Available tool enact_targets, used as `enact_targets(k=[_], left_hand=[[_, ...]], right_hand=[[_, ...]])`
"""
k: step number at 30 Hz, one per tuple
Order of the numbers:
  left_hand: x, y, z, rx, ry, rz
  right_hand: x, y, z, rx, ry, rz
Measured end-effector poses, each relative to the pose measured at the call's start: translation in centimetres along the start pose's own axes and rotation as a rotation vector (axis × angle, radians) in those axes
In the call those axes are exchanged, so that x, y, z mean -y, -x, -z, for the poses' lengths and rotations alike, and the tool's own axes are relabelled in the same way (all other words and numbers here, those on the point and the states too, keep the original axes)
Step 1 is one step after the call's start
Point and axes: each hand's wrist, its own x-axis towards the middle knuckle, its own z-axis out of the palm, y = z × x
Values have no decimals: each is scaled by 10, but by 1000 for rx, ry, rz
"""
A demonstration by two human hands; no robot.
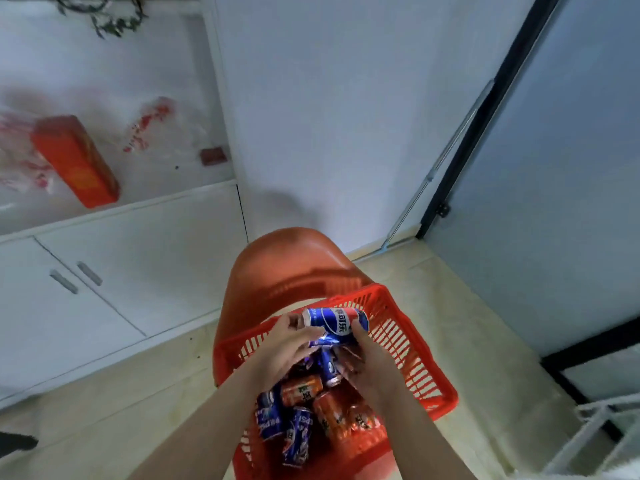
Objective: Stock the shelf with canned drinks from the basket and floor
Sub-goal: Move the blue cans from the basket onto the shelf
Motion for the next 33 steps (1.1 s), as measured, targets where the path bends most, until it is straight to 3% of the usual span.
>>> enact_targets(k=[6, 15, 21, 33], left_hand=[[-69, 22, -80, 197, 39, -184], [-112, 60, -232, 480, -237, -379], [-114, 99, -336, 627, -374, -394], [-97, 256, -576, 863, -575, -705]], right_hand=[[78, 67, 13, -13, -136, 198], [171, 169, 101, -115, -259, 549], [200, 253, 184, -233, -251, 700], [202, 450, 361, -232, -195, 998]])
